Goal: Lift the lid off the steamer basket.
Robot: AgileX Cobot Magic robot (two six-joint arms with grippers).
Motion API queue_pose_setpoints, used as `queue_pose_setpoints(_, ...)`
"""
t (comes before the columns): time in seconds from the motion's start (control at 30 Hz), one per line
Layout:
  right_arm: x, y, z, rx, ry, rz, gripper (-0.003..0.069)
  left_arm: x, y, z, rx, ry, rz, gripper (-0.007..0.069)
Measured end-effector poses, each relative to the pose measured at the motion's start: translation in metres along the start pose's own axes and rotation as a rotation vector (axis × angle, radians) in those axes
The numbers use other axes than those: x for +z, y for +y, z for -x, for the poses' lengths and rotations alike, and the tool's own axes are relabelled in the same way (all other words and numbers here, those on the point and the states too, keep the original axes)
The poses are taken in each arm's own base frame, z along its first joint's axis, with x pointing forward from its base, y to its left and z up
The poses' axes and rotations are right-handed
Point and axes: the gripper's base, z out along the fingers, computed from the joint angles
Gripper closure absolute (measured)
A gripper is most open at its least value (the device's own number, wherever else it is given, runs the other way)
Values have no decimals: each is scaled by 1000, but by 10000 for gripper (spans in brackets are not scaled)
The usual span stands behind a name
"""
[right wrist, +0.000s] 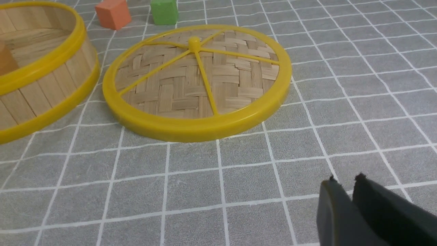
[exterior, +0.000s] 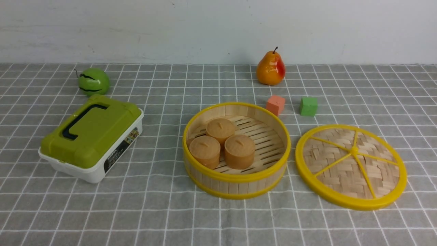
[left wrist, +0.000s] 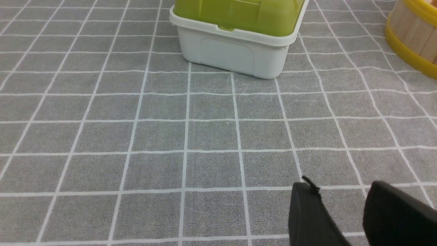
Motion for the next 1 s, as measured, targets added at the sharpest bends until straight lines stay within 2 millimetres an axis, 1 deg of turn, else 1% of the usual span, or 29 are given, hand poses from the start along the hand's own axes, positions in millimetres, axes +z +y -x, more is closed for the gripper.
queue_pose_setpoints(1.0,0,0,0,1,1,0,561,0,0,0,0,0,0,386)
